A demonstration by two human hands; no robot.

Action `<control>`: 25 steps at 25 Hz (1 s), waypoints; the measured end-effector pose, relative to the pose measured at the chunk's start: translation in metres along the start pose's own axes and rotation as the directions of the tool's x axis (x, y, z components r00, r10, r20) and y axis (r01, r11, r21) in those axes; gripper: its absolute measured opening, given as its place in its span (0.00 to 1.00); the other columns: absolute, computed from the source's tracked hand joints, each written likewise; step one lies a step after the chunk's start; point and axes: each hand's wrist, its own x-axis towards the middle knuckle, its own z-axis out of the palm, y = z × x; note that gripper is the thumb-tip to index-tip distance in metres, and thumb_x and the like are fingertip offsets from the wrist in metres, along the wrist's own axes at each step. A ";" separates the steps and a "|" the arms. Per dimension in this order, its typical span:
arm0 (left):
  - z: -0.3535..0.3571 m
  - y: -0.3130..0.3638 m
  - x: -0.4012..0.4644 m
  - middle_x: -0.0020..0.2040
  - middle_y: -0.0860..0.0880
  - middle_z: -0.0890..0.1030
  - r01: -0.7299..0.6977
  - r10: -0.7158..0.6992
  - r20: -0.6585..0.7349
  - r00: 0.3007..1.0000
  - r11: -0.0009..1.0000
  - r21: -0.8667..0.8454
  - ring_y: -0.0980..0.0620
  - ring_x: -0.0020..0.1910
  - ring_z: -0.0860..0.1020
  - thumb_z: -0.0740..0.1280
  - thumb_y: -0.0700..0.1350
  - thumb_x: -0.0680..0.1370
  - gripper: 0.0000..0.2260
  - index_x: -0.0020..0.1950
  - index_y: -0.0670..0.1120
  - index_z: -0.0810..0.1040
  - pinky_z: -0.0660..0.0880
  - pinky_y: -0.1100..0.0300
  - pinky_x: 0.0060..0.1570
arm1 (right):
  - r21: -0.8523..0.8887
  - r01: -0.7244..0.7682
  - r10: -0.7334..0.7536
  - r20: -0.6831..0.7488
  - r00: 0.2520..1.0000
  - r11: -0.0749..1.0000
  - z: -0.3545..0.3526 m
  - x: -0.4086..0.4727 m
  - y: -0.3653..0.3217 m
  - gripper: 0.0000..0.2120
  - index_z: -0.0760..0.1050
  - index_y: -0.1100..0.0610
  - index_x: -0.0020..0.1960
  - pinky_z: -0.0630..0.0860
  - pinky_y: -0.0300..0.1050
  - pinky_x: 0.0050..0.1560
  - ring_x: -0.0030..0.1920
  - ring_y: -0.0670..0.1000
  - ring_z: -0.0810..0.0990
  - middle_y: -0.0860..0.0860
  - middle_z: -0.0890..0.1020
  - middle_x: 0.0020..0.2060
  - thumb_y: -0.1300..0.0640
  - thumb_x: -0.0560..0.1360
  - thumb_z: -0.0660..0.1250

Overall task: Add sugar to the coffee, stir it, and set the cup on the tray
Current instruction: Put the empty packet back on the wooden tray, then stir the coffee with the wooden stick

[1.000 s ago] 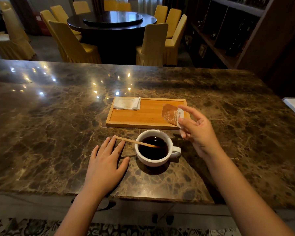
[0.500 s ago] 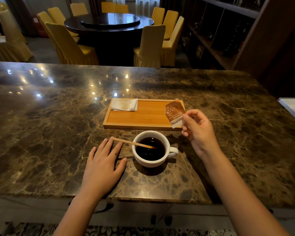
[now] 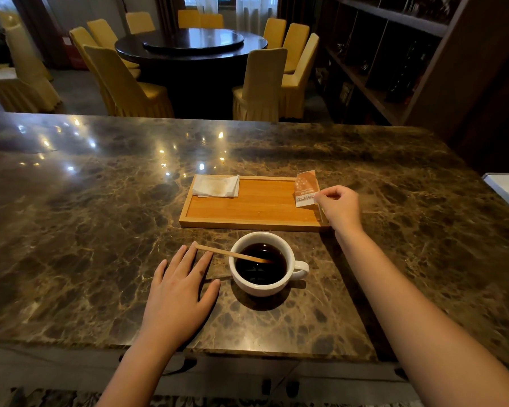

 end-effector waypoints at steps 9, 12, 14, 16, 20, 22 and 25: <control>0.000 0.001 -0.001 0.76 0.52 0.51 0.003 -0.003 0.002 1.000 1.000 -0.027 0.56 0.73 0.43 0.51 0.61 0.76 0.26 0.73 0.55 0.53 0.43 0.50 0.72 | -0.503 0.381 -0.437 0.007 0.899 0.776 0.003 0.002 0.010 0.08 0.78 0.55 0.51 0.66 0.55 0.60 0.54 0.54 0.76 0.53 0.81 0.51 0.53 0.76 0.63; -0.001 0.001 -0.001 0.77 0.52 0.51 0.005 -0.005 0.004 1.000 1.000 -0.031 0.56 0.74 0.44 0.51 0.61 0.76 0.26 0.73 0.55 0.54 0.43 0.50 0.72 | -0.498 0.642 -0.549 0.341 0.763 0.583 -0.004 -0.002 0.011 0.14 0.75 0.54 0.61 0.58 0.57 0.69 0.67 0.52 0.70 0.52 0.78 0.63 0.54 0.79 0.58; -0.001 0.001 -0.001 0.77 0.52 0.51 0.008 -0.008 0.006 1.000 1.000 -0.027 0.56 0.74 0.44 0.50 0.61 0.76 0.26 0.73 0.55 0.54 0.43 0.50 0.72 | -0.501 0.699 -0.512 0.477 0.715 0.510 -0.004 -0.003 0.015 0.16 0.73 0.53 0.64 0.51 0.57 0.72 0.70 0.50 0.67 0.50 0.74 0.67 0.52 0.80 0.56; 0.000 0.002 0.000 0.77 0.52 0.50 0.010 -0.010 0.009 1.000 1.000 -0.023 0.56 0.74 0.43 0.50 0.62 0.76 0.26 0.73 0.55 0.53 0.43 0.50 0.72 | -0.510 0.700 -0.466 0.523 0.713 0.500 -0.003 0.000 0.019 0.17 0.71 0.53 0.66 0.49 0.57 0.73 0.71 0.49 0.65 0.50 0.72 0.68 0.50 0.80 0.54; -0.001 0.002 -0.001 0.77 0.52 0.51 0.011 -0.011 0.012 1.000 1.000 -0.021 0.56 0.74 0.43 0.50 0.61 0.76 0.26 0.73 0.56 0.53 0.42 0.51 0.72 | -0.492 0.693 -0.440 0.540 0.717 0.527 0.000 0.007 0.014 0.17 0.70 0.52 0.66 0.49 0.56 0.73 0.71 0.49 0.64 0.50 0.72 0.69 0.50 0.80 0.53; -0.002 0.001 -0.001 0.77 0.52 0.51 0.012 -0.011 0.012 1.000 1.000 -0.028 0.56 0.74 0.43 0.50 0.61 0.76 0.26 0.73 0.55 0.54 0.42 0.51 0.72 | -0.483 0.686 -0.426 0.546 0.722 0.544 0.000 0.008 0.010 0.17 0.70 0.52 0.66 0.48 0.57 0.73 0.71 0.50 0.64 0.50 0.72 0.69 0.51 0.81 0.53; -0.001 0.001 -0.001 0.77 0.52 0.50 0.010 -0.010 0.014 1.000 1.000 -0.017 0.58 0.72 0.40 0.50 0.61 0.76 0.26 0.73 0.55 0.52 0.41 0.52 0.72 | -0.424 0.678 -0.477 0.491 0.729 0.600 -0.009 -0.004 -0.007 0.16 0.72 0.54 0.65 0.52 0.57 0.72 0.70 0.51 0.66 0.52 0.73 0.68 0.52 0.80 0.56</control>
